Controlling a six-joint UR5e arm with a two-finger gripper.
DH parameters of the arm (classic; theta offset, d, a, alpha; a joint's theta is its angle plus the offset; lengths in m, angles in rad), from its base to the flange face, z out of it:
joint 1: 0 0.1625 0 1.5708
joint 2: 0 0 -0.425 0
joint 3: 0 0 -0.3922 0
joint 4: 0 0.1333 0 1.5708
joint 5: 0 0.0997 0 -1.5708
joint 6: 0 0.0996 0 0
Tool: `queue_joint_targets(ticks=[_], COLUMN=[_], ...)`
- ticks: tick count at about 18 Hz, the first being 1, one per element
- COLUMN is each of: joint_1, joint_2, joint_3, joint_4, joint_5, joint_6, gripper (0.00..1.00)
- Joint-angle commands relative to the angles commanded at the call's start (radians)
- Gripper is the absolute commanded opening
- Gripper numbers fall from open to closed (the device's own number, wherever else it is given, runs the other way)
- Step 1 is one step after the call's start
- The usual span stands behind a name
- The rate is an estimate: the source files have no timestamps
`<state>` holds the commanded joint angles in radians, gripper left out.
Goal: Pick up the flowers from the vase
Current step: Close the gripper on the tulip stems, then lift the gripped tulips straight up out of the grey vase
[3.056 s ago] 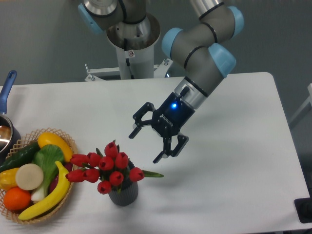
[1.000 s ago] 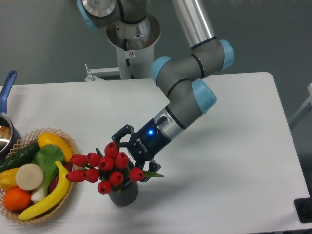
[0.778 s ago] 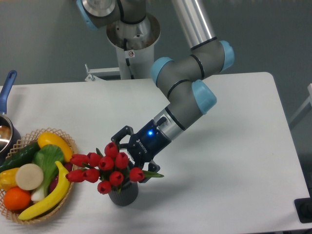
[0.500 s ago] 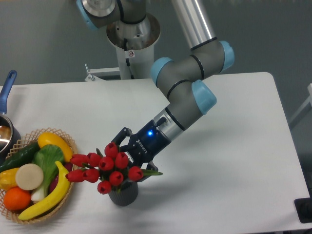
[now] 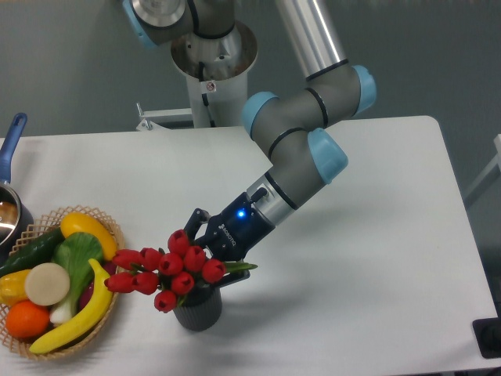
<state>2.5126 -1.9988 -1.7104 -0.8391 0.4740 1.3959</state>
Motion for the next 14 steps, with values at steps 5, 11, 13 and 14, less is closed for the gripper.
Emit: queue_joint_targets(ticks=[5, 11, 13, 14], joint_1=[0.008, 0.015, 0.021, 0.021], joint_2=[0.018, 0.052, 0.058, 0.064], joint_3=[0.003, 0.015, 0.028, 0.034], joint_4=[0.0, 0.0, 0.0, 0.0], joint_5=[-0.002, -0.018, -0.031, -0.035], joint_6=[-0.023, -0.092, -0.123, -0.144], gripper=[0.47, 0.47, 0.47, 0.47])
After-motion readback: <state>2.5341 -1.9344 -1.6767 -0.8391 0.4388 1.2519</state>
